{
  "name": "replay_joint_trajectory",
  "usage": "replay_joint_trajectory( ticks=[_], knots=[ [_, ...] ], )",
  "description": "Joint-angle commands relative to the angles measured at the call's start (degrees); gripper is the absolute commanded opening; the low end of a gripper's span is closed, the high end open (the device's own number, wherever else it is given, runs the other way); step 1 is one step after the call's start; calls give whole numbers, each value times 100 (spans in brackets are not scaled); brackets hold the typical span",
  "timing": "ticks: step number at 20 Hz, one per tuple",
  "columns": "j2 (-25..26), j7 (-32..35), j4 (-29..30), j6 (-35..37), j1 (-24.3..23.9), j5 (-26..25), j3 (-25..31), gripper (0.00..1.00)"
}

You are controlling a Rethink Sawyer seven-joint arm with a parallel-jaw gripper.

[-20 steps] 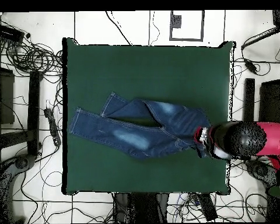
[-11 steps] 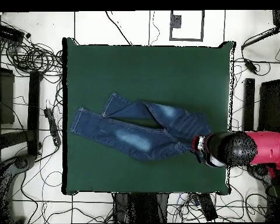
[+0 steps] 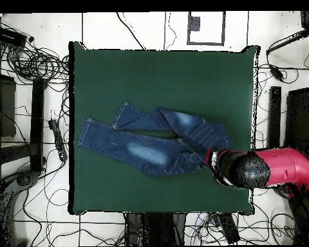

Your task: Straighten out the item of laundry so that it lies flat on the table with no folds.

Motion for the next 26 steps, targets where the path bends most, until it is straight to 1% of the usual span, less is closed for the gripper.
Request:
replay_joint_trajectory(
  ticks=[1,6,7,16,19,22,26],
  knots=[
    [46,-1057,797,-491,365,-215,276,0],
    [25,-940,780,-533,471,-194,210,0],
    [11,-899,786,-544,499,-171,184,100],
    [-67,-578,805,-624,618,-119,77,100],
    [-191,-167,877,-747,735,-181,-104,100],
    [-299,-28,971,-664,841,-42,-139,100],
    [-604,353,1170,-513,1011,409,-162,100]
  ],
)
